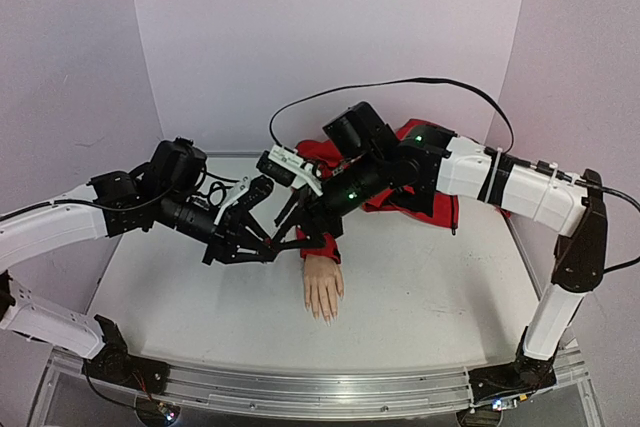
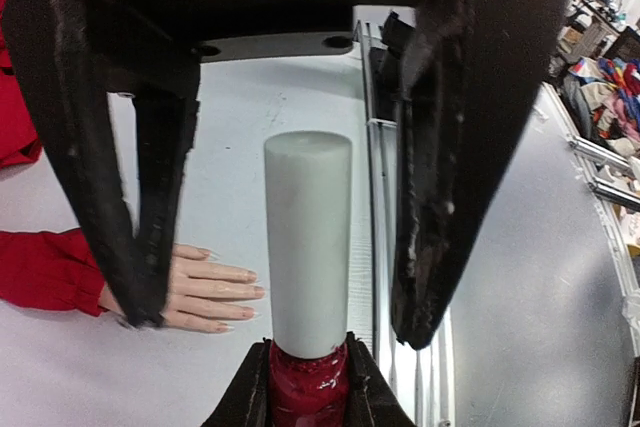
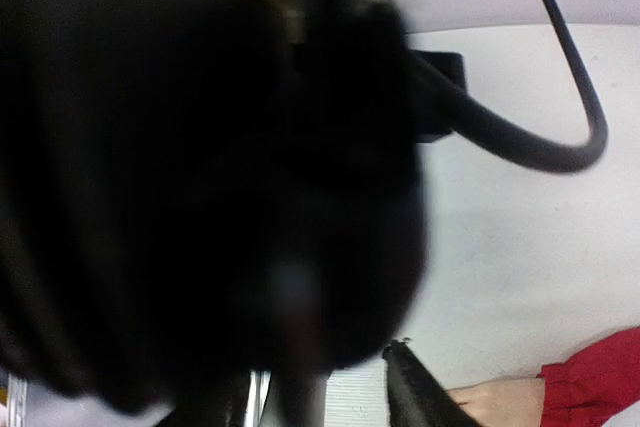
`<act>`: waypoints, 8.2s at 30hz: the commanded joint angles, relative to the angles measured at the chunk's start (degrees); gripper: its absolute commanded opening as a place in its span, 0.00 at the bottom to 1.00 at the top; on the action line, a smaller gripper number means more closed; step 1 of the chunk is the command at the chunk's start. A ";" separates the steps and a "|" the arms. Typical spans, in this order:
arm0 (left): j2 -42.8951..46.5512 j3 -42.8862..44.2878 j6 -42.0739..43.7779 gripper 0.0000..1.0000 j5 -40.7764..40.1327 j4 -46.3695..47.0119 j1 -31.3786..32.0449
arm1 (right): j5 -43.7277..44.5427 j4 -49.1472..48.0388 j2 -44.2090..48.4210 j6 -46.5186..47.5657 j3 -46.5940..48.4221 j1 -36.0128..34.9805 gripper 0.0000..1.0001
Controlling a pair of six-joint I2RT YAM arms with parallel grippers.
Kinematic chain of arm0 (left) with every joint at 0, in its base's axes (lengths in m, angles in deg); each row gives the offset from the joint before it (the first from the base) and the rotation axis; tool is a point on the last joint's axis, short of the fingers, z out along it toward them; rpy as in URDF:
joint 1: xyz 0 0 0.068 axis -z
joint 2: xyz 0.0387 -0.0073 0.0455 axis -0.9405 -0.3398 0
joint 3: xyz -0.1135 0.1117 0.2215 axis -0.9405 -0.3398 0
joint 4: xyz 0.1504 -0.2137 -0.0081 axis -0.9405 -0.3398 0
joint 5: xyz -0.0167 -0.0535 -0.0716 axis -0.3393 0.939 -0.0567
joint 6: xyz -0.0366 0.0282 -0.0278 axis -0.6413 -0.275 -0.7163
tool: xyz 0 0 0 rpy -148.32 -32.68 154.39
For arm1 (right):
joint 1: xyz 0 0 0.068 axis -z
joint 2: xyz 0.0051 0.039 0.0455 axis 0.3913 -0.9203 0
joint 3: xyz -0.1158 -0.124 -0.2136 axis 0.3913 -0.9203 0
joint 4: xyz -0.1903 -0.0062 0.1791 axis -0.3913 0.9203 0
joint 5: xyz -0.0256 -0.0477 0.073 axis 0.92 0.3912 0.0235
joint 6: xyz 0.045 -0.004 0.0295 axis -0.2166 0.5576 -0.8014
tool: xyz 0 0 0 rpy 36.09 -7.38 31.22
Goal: Paint the nails
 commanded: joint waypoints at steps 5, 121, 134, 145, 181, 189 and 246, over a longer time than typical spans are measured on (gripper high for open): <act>7.54 -2.22 -0.67 0.00 -23.09 10.14 0.51 | 18.73 -7.22 4.15 -25.66 -0.25 0.32 0.88; 2.88 4.55 1.70 0.00 -5.11 -1.70 1.25 | -7.87 -15.62 12.38 -6.72 -11.28 0.97 0.00; 3.05 4.50 1.92 0.00 -5.16 -1.62 1.25 | -8.70 -16.10 12.61 -7.14 -11.43 1.29 0.00; 4.73 1.62 1.83 0.00 -11.07 0.03 1.21 | -3.94 -22.42 18.20 -15.22 -15.96 3.67 0.00; 10.11 -0.35 -2.16 0.00 -47.91 22.11 -4.11 | 14.75 -14.28 11.21 -12.13 -35.59 4.99 0.00; 10.57 -1.39 -0.82 0.00 -49.05 22.48 -4.20 | 14.56 -14.42 7.41 -11.89 -35.00 1.37 0.00; 10.95 -1.91 -0.32 0.00 -49.16 22.78 -5.08 | 25.58 -16.47 2.04 -13.23 -36.52 -3.59 0.00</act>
